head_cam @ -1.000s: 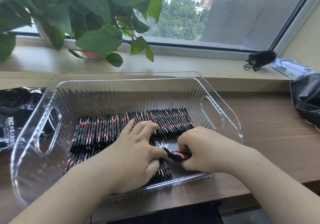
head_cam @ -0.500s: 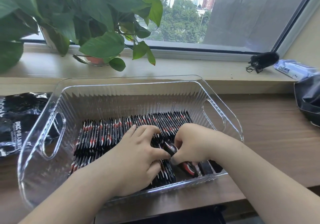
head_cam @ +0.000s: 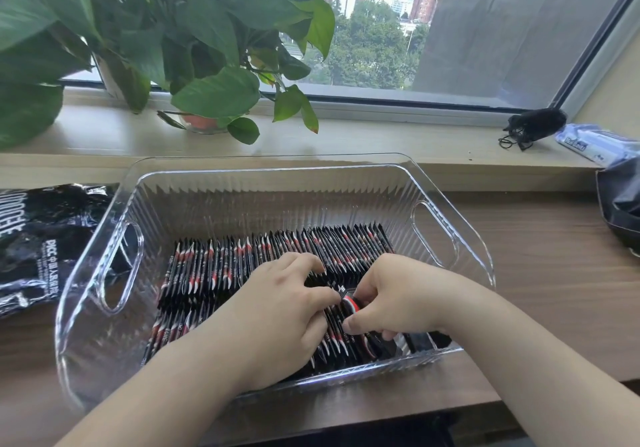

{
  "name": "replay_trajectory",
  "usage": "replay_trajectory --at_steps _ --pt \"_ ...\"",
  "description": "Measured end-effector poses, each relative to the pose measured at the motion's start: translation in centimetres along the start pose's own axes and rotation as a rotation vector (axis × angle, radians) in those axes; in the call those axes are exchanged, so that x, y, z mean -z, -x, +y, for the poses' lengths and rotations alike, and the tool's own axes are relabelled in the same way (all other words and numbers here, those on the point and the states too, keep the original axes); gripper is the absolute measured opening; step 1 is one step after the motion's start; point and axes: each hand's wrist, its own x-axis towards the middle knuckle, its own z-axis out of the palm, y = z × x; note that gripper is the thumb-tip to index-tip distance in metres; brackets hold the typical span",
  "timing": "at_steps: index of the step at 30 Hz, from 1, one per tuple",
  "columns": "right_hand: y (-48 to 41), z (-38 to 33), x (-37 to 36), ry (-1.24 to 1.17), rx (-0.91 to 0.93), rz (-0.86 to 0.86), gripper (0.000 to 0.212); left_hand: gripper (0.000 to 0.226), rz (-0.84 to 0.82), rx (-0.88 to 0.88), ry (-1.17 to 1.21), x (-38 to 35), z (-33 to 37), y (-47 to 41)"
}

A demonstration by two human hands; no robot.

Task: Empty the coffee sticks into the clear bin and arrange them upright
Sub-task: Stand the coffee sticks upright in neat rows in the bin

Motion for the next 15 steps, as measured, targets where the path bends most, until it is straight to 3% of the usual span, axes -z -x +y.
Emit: replay_trajectory --at_steps 3,8,15 --pt "0.07 0.02 -0.37 -0.023 -0.014 0.011 0.025 0.046 0.001 0.008 0.005 0.04 -0.05 0.11" --pt "0.30 -0.24 -0.34 -0.079 -0.075 0.038 0.037 0.067 -0.137 -0.013 0.006 0.34 0.39 0.15" --pt "-0.06 0.34 -0.59 -0.192 -0.071 0.110 0.016 0.062 -0.170 -0.009 0.000 0.65 0.51 0.11"
